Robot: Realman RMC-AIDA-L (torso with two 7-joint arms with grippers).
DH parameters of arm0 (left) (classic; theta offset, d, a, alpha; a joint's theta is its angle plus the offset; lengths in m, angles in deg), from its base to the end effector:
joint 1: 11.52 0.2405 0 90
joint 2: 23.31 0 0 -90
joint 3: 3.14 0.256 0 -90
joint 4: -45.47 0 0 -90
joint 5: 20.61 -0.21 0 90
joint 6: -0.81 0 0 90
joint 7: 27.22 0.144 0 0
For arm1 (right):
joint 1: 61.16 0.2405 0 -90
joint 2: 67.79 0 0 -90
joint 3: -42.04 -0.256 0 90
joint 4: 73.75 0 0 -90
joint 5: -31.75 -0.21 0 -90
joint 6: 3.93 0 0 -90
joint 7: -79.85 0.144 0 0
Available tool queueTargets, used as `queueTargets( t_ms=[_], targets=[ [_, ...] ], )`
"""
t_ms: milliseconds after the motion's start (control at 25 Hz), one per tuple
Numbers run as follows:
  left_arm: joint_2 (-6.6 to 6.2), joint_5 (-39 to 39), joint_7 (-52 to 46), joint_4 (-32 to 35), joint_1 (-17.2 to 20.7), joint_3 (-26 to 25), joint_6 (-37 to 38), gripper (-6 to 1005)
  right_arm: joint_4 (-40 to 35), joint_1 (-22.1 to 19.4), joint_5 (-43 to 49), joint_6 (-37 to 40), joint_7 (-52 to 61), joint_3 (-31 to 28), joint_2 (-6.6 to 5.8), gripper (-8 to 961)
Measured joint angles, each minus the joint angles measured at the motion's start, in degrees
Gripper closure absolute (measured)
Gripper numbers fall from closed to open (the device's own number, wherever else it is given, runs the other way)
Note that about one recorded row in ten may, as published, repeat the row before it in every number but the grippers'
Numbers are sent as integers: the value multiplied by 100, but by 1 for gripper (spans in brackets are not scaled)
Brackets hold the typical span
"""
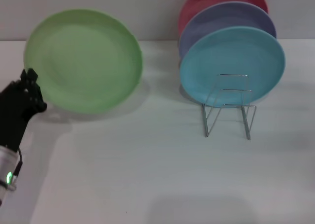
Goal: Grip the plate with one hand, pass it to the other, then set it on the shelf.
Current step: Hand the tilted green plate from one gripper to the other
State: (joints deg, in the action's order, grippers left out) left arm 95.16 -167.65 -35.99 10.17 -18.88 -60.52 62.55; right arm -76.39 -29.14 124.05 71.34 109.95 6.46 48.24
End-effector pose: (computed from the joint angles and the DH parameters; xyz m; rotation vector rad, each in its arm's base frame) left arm -0.3004 0.2866 -0.0267 -1.5632 -0.6386 -0.8947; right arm 0.3566 0.3525 0.0969 -1.0698 0.6445 1.0033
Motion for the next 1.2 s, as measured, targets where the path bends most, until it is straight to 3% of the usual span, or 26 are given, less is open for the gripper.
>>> queueTargets(
  t_ms=[160,400,600,800,1200],
  targets=[
    [21,28,-215,407,60,381,477,966,0,-34,-8,46,7,-7,24,231],
    [64,206,76,454,140,735,537,965,19,-144,-11,228,10,8,144,231],
    [68,1353,707,402,3,1439,590,964,62,-286,18,365,12,8,267,231],
    [71,2022,1118,315,-65,1984,840,962,226,-423,24,521,-15,22,282,231],
    [71,2265,1180,224,-65,2201,918,960,273,-559,32,761,-21,97,289,230]
  ],
)
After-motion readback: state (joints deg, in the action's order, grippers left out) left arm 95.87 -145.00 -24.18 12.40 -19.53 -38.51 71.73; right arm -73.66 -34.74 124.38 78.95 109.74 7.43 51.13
